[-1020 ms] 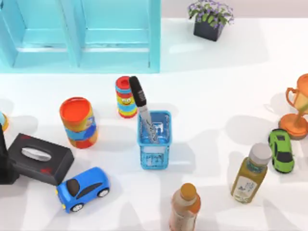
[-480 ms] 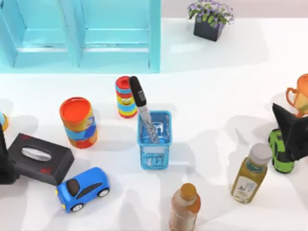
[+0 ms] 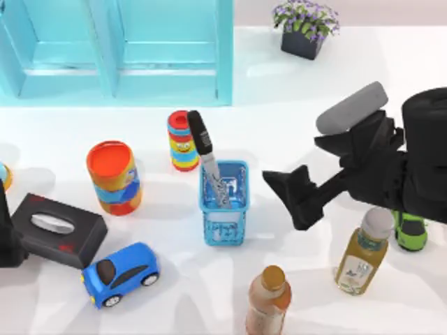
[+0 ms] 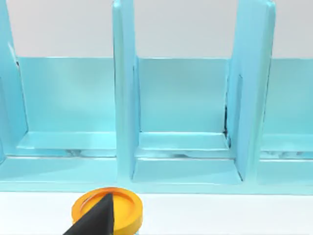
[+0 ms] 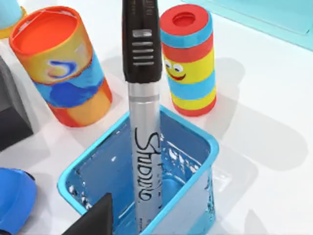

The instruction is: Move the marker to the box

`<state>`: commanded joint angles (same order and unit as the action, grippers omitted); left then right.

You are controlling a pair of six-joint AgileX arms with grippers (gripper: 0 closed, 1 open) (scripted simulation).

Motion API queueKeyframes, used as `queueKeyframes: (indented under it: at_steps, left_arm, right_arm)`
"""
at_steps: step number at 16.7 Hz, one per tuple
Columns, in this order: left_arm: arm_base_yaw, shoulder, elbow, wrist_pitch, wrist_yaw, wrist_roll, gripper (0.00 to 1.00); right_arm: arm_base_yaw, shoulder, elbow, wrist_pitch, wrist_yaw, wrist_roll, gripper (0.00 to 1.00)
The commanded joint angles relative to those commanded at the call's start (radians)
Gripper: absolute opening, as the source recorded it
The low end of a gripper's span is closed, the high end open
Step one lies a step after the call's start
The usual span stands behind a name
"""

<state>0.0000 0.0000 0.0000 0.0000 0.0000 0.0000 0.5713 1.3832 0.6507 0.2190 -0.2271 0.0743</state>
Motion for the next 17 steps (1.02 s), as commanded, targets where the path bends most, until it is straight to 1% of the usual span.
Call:
queueKeyframes:
  at_steps: [4, 11, 13, 17]
  left_arm:
    - [0.0, 0.0, 0.0, 0.0, 0.0, 0.0, 1.0]
    - [0.0, 0.0, 0.0, 0.0, 0.0, 0.0, 1.0]
    - [0.0, 0.0, 0.0, 0.0, 0.0, 0.0, 1.0]
    - [0.0, 0.0, 0.0, 0.0, 0.0, 0.0, 1.0]
  right_arm:
    - [0.069, 0.16, 0.074, 0.025, -0.025, 0.0, 1.0]
    - [0.073, 0.179, 0.08, 0.028, -0.027, 0.0, 1.0]
    - [0.083, 0.217, 0.108, 0.046, -0.022, 0.004, 1.0]
    - [0.112, 0.409, 0.22, 0.122, 0.005, 0.021, 1.0]
